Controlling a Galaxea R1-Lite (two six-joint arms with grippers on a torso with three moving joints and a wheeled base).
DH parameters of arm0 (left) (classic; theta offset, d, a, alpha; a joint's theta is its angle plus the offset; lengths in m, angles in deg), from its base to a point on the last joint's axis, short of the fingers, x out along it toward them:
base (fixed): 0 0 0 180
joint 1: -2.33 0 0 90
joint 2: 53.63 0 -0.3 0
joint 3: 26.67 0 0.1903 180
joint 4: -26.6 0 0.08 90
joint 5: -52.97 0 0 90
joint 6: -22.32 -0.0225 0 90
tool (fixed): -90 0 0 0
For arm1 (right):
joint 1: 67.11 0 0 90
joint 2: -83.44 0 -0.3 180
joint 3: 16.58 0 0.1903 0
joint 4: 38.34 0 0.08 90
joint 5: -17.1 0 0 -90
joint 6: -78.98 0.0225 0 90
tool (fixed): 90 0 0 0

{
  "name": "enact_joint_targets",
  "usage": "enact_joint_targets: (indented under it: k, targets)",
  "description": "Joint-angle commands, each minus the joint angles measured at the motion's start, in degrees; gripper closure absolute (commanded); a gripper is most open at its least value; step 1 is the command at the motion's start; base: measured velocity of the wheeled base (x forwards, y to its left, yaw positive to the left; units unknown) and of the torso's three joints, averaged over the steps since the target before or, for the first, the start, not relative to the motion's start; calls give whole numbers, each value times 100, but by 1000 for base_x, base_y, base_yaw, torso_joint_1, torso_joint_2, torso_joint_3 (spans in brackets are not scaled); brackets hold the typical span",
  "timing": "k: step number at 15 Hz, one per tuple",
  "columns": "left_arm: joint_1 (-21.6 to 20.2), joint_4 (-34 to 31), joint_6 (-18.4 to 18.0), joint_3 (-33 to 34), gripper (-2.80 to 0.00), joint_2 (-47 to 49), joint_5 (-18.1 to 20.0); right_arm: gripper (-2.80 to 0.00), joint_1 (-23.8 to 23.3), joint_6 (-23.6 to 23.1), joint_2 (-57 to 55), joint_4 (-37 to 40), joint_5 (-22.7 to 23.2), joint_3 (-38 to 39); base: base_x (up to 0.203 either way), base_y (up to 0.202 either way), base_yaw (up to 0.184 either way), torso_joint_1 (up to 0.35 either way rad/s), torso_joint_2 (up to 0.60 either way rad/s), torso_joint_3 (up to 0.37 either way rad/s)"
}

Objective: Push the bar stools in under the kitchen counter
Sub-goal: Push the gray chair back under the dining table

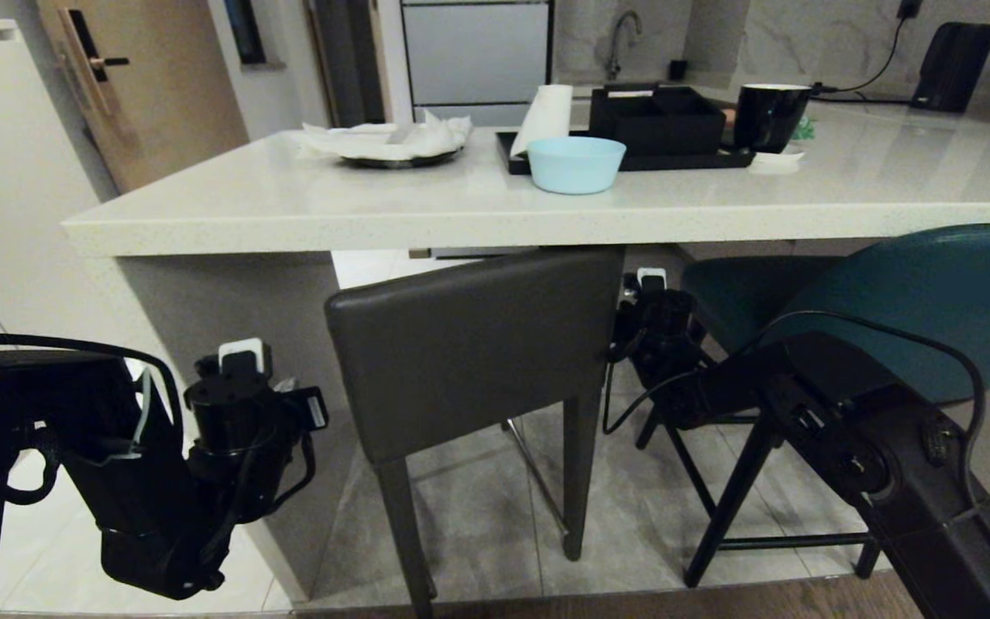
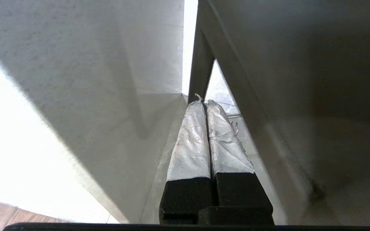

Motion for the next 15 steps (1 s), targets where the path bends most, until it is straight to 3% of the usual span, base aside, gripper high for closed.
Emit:
enact_joint_targets:
  k: [1, 7, 15]
  targets:
    - [-104, 21, 12, -125, 0, 101, -21, 0, 77, 2, 190, -82, 8, 230, 0, 0, 0, 0, 0, 0]
    - [-243, -679, -26, -776, 0, 0, -22, 0, 261, -3, 858, -872, 26, 1738, 0, 0, 0, 0, 0, 0]
    - [-675, -960, -32, -884, 0, -355, 229, 0, 1171, -60, 1892, -2080, 33, 3737, 0, 0, 0, 0, 0, 0]
